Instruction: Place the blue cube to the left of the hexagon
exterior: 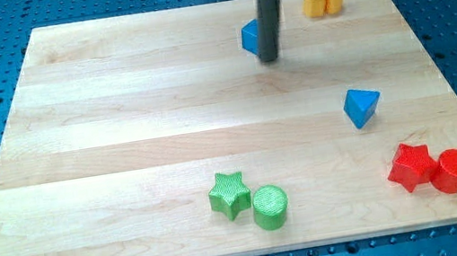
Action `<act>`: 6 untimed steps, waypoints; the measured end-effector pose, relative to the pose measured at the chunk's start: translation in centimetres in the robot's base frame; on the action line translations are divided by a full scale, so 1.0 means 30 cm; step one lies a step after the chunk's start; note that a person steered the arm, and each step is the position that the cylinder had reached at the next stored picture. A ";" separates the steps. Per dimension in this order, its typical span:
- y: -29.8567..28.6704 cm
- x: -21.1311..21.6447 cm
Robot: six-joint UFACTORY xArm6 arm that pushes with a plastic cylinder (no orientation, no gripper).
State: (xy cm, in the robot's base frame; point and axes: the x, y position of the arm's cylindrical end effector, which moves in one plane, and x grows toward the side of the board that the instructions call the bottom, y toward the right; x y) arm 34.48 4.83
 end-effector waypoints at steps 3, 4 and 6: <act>0.158 -0.106; 0.191 -0.219; -0.013 -0.300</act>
